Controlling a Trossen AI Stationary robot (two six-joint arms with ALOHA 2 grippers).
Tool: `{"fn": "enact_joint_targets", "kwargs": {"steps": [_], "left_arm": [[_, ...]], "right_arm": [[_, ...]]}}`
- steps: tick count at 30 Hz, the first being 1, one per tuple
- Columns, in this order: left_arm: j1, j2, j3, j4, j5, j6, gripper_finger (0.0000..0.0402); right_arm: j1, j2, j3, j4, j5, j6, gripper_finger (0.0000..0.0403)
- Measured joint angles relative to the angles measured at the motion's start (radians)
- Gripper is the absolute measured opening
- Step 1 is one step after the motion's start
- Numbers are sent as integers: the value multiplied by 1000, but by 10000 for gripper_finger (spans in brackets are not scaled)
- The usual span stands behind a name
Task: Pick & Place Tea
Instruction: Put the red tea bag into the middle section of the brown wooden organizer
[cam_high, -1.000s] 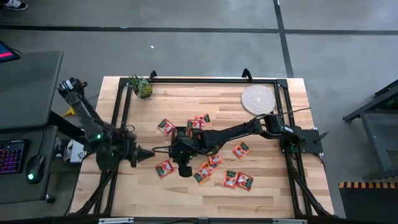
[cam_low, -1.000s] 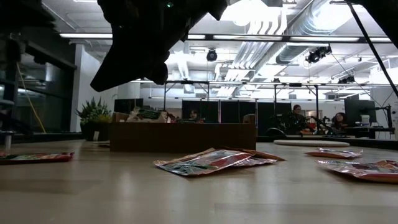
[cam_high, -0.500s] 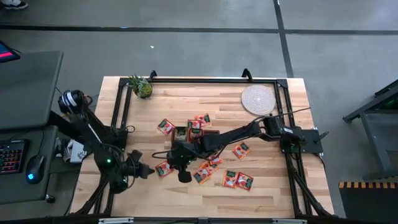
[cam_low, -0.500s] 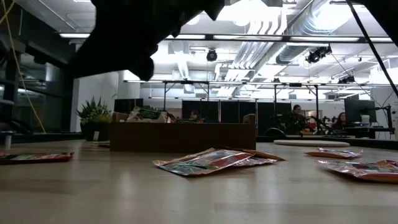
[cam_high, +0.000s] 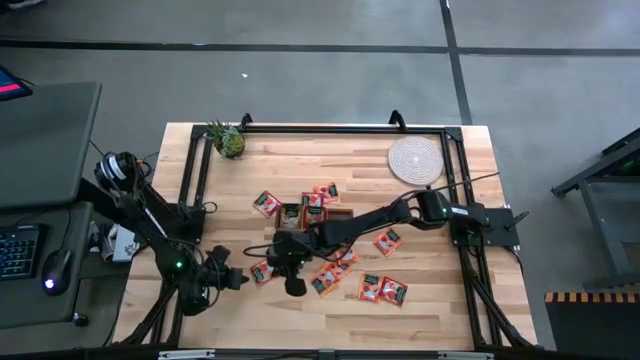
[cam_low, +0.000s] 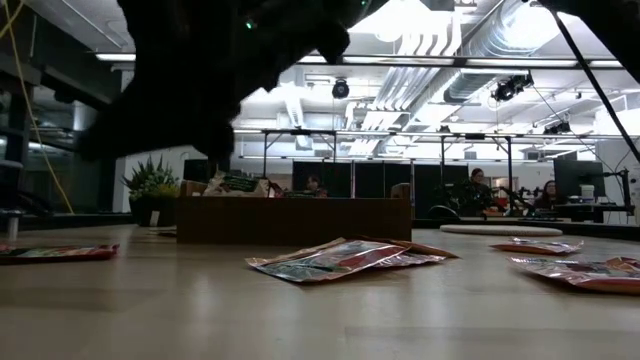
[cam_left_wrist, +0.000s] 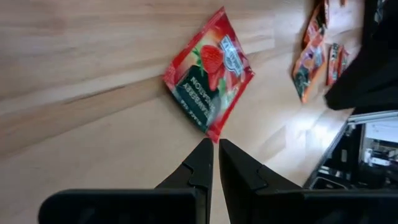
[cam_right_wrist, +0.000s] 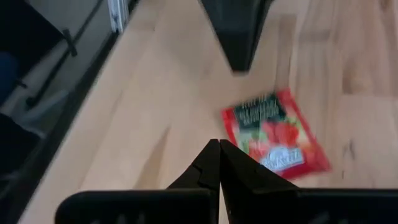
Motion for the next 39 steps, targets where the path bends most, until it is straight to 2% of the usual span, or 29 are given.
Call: {"fn": "enact_joint_targets", "kwargs": {"steps": [8, 39], "left_arm": [[0, 7, 0, -41, 46, 7, 26], [0, 7, 0, -48, 41, 6, 26]], "right_arm": [[-7, 43, -1, 39, -14, 20, 0], [-42, 127, 0, 100, -23, 75, 0]]}}
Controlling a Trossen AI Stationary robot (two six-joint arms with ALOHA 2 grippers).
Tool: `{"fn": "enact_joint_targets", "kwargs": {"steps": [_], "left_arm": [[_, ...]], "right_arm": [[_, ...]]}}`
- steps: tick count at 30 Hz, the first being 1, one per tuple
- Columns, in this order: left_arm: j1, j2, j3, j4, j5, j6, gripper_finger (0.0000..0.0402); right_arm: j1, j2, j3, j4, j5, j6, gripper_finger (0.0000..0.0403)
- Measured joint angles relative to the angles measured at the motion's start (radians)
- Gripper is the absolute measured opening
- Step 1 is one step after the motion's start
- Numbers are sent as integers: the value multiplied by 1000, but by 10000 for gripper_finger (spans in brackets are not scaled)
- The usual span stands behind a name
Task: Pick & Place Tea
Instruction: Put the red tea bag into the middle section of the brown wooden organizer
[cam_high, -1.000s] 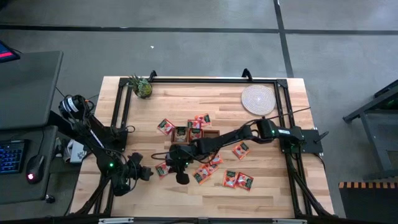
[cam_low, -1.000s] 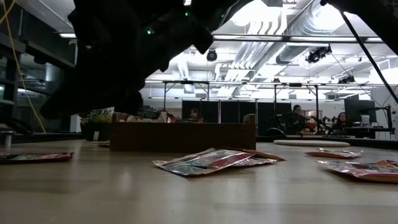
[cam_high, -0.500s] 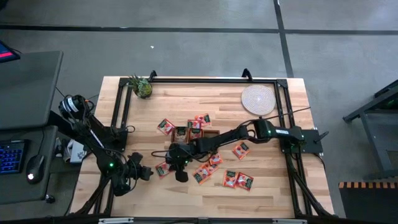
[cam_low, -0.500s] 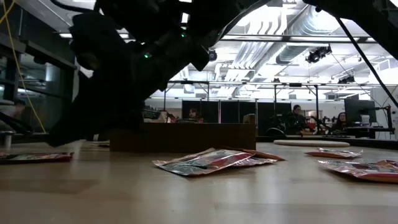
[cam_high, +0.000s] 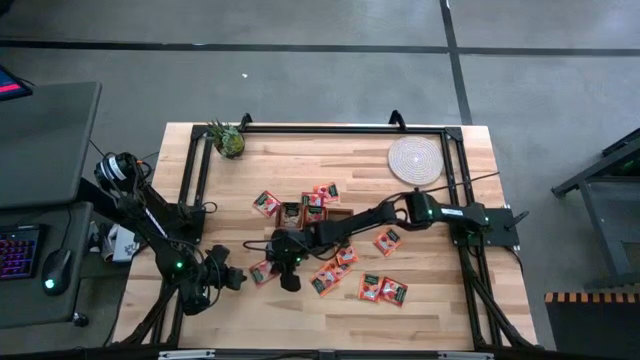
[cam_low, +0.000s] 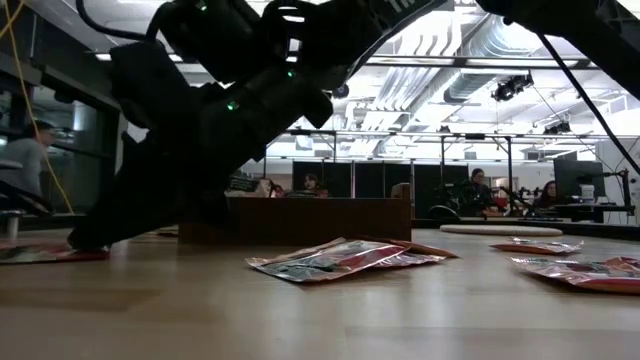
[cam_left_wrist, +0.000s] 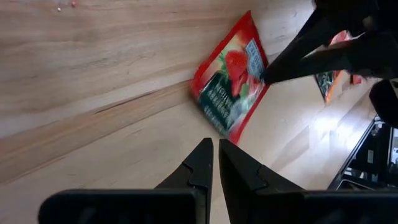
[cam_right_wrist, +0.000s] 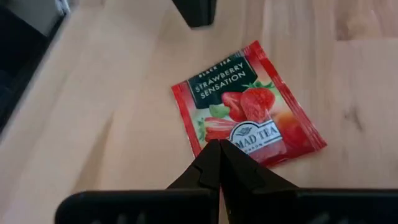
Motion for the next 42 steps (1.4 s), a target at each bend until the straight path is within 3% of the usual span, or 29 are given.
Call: {"fn": "enact_joint_targets", "kwargs": {"steps": [10, 15, 21, 31, 35, 42], "left_arm": [[19, 0, 0, 9, 9, 1, 26], [98, 0, -1, 1, 67, 33, 26], [196, -1, 0, -22, 240, 86, 26], [209, -1, 2, -40, 256, 117, 31], [209, -1, 2, -39, 252, 129, 70], [209, 0, 2, -17, 207, 125, 185]], "right_arm": [[8, 17, 3, 10, 2, 73, 0], [3, 18, 2, 11, -3, 98, 0], [3, 19, 1, 11, -15, 108, 0], [3, 19, 0, 11, -31, 110, 0], [3, 19, 0, 10, -36, 110, 0], [4, 20, 0, 10, -55, 110, 0]]}}
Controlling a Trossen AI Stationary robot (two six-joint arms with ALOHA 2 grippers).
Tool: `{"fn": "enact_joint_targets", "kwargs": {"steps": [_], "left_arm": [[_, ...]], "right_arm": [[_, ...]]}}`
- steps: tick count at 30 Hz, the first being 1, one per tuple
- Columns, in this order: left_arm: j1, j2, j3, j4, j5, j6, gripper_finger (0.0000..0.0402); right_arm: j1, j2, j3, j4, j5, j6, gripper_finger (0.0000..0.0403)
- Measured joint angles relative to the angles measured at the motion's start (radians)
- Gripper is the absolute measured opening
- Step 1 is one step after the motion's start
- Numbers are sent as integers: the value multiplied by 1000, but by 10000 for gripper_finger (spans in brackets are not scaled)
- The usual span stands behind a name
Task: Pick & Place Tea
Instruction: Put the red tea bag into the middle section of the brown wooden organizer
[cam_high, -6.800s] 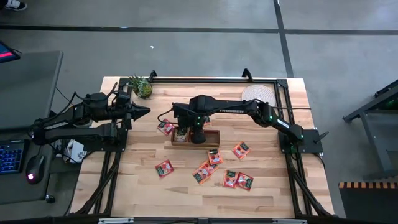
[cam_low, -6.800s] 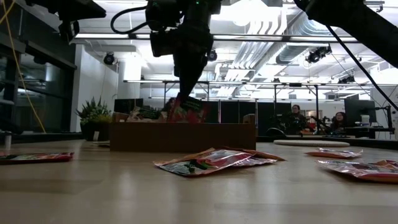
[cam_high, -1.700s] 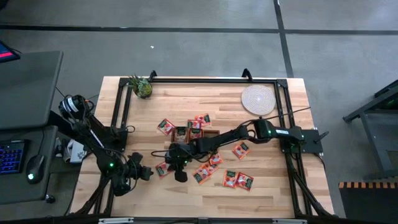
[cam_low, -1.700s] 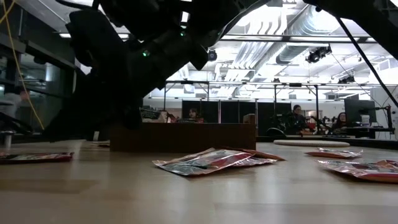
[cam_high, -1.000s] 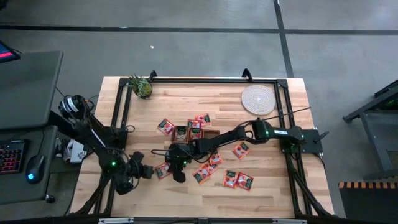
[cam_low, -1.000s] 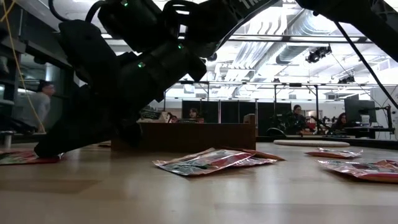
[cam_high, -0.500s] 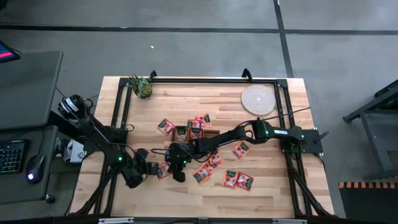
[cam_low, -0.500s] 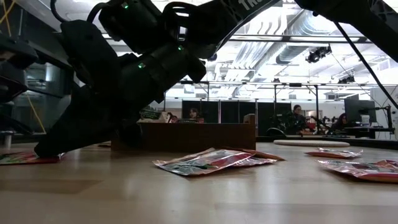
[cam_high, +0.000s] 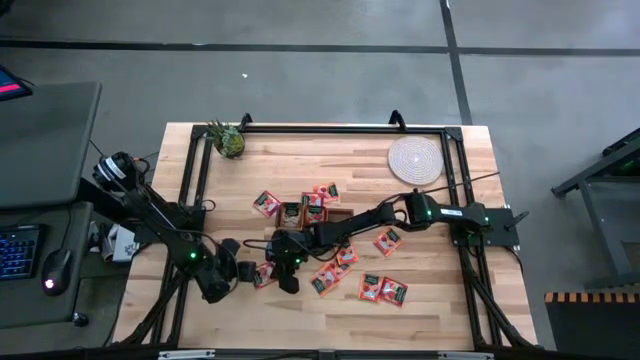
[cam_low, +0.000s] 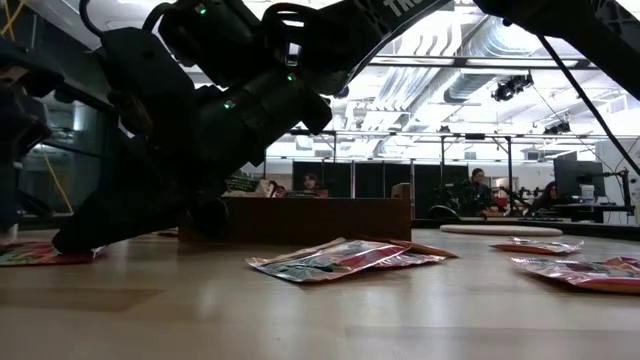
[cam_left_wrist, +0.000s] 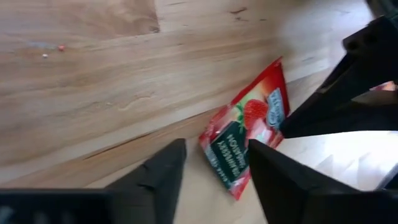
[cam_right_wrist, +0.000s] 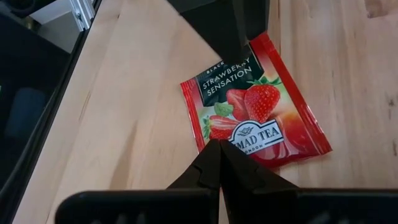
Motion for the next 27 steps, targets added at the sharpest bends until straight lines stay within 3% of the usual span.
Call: {"fn": "enact_joint_targets", "kwargs": {"steps": [6, 27], "left_arm": [[0, 0, -1, 20, -17, -5, 242], [37, 2, -4, 59, -74, -17, 241]], "right_arm": [[0, 1, 0, 18, 0, 0, 0], [0, 5, -2, 97, 33, 23, 0]]}}
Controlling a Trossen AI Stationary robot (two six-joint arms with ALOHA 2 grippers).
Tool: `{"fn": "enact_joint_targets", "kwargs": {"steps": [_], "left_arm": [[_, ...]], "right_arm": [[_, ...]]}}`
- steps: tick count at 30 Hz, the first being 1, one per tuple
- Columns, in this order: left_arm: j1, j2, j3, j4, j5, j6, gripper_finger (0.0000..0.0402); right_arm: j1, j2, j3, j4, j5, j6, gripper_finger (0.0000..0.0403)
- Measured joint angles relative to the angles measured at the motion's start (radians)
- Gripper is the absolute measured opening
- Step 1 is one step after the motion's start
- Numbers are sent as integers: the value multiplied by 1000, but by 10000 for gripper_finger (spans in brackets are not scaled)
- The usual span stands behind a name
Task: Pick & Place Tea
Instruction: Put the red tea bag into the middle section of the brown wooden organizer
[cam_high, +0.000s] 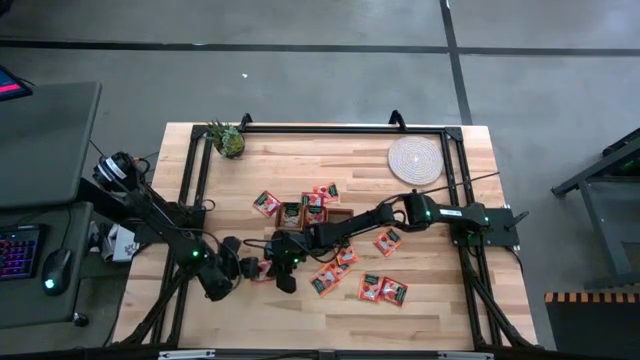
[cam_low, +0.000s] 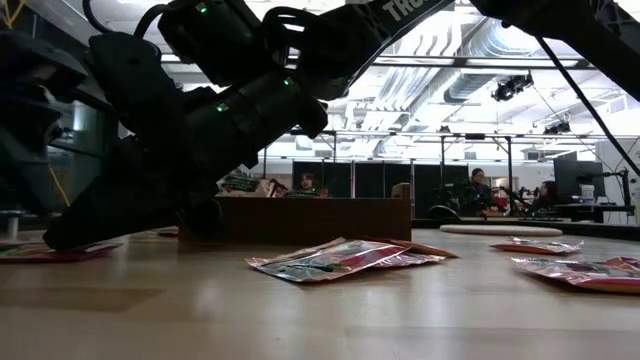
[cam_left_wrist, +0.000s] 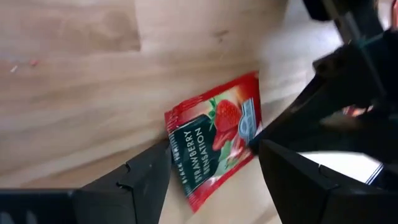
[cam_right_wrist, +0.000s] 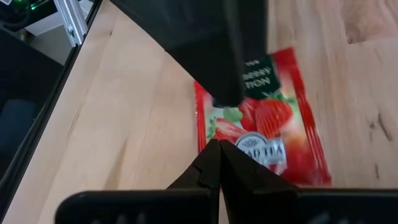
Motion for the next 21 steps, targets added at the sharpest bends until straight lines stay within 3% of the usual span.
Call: {"fn": "enact_joint_targets", "kwargs": {"steps": [11, 14, 21], "left_arm": [[63, 1, -1, 8, -2, 32, 227], [63, 1, -1, 4, 12, 33, 189], [62, 2, -2, 10, 43, 45, 60]], "right_arm": [[0, 0, 0, 2, -3, 25, 0], [0, 0, 0, 2, -4, 25, 0], [0, -1, 0, 3, -7, 23, 0]]}}
